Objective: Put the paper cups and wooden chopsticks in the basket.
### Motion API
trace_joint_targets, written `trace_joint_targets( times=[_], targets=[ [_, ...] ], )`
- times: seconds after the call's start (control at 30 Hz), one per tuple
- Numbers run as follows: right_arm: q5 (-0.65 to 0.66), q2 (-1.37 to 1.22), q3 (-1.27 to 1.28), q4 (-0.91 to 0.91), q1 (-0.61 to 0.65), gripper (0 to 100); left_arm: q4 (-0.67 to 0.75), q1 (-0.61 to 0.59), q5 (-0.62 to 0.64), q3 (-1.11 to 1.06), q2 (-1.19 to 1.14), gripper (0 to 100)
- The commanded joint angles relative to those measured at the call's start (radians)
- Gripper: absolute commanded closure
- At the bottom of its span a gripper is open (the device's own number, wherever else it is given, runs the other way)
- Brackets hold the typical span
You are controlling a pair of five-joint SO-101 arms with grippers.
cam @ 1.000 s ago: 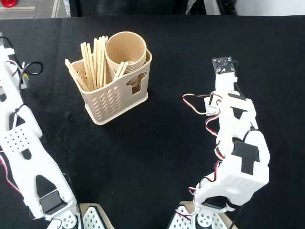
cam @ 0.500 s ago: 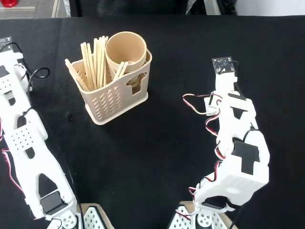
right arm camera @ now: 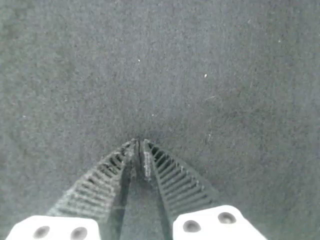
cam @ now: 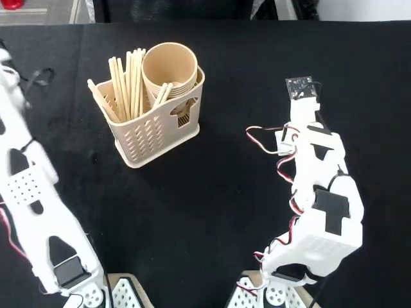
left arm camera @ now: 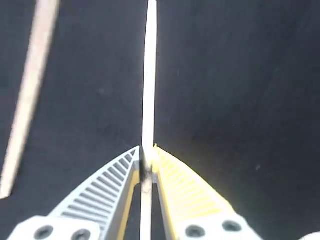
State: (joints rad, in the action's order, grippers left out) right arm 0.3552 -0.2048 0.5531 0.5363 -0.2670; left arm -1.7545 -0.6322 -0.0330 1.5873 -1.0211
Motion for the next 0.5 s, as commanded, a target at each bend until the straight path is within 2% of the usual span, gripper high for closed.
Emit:
trace_joint_targets(
  times=[0.0,0.23,0.47],
  targets=[
    [0.011,0.059,-0.007,-0.003,-0.006,98.5,-0.012,-0.024,0.054,-0.045,0.212,97],
    [0.011,0.059,-0.008,-0.003,-0.006,98.5,-0.006,0.021,0.048,-0.518,0.638,97],
    [0.011,0.059,-0.007,-0.003,-0.006,98.5,0.121,0.110,0.052,-0.857,0.970,97]
  ],
)
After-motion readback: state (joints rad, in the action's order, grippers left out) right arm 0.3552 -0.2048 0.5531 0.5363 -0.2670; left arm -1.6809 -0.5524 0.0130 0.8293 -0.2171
